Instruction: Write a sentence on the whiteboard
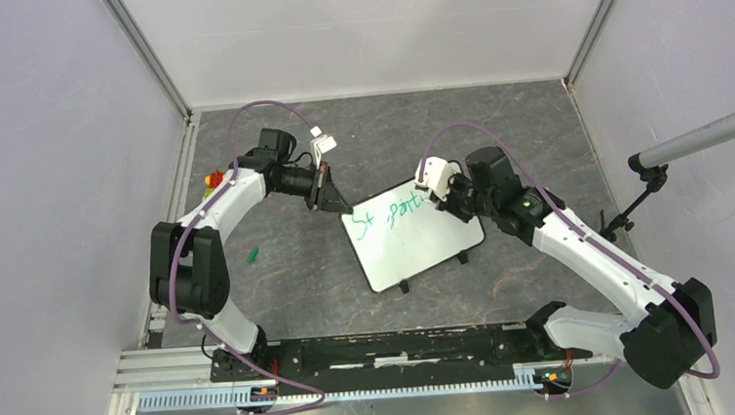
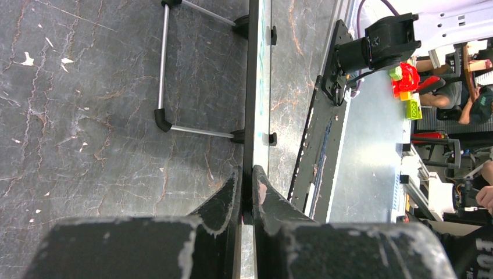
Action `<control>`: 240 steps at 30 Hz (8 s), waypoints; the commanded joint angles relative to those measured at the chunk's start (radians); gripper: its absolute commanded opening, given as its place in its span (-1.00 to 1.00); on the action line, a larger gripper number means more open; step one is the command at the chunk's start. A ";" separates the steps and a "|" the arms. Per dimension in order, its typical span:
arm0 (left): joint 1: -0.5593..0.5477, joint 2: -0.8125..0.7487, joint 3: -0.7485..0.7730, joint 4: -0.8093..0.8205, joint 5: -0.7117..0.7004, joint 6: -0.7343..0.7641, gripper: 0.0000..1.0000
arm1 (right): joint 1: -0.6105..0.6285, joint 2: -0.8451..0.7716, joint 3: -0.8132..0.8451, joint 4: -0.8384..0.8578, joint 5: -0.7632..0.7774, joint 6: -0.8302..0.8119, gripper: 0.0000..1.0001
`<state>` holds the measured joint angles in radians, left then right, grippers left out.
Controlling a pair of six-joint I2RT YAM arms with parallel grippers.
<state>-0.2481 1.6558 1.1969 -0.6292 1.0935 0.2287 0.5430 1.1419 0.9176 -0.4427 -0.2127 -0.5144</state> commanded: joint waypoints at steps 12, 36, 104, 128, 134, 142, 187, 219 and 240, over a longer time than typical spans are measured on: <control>-0.008 0.007 0.011 -0.003 -0.050 0.045 -0.95 | -0.023 -0.007 0.022 -0.008 0.077 -0.033 -1.00; -0.009 0.011 0.007 -0.002 -0.053 0.049 -0.95 | -0.022 0.051 0.092 0.009 -0.042 0.009 -1.00; -0.008 0.009 0.006 -0.003 -0.058 0.047 -0.95 | -0.100 0.045 0.064 0.011 -0.011 -0.033 -1.00; -0.008 0.011 0.007 -0.003 -0.060 0.045 -0.95 | -0.112 0.027 0.054 -0.041 -0.011 -0.058 -1.00; -0.008 0.009 0.008 -0.003 -0.061 0.046 -0.95 | -0.114 0.047 0.084 -0.020 0.017 -0.050 -1.00; -0.008 0.013 0.011 -0.003 -0.061 0.044 -0.95 | -0.114 0.055 0.103 -0.005 0.040 -0.046 -1.00; -0.008 0.011 0.012 -0.003 -0.059 0.041 -0.95 | -0.089 -0.017 0.111 -0.051 -0.100 -0.009 -1.00; -0.008 0.012 0.010 -0.003 -0.061 0.046 -0.95 | -0.123 0.037 0.070 -0.036 -0.023 -0.041 -1.00; -0.008 0.016 0.010 -0.003 -0.063 0.043 -0.95 | -0.123 0.021 0.065 -0.103 0.047 -0.099 -1.00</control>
<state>-0.2485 1.6562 1.1969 -0.6312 1.0836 0.2283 0.4232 1.1706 0.9813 -0.5228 -0.2081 -0.5922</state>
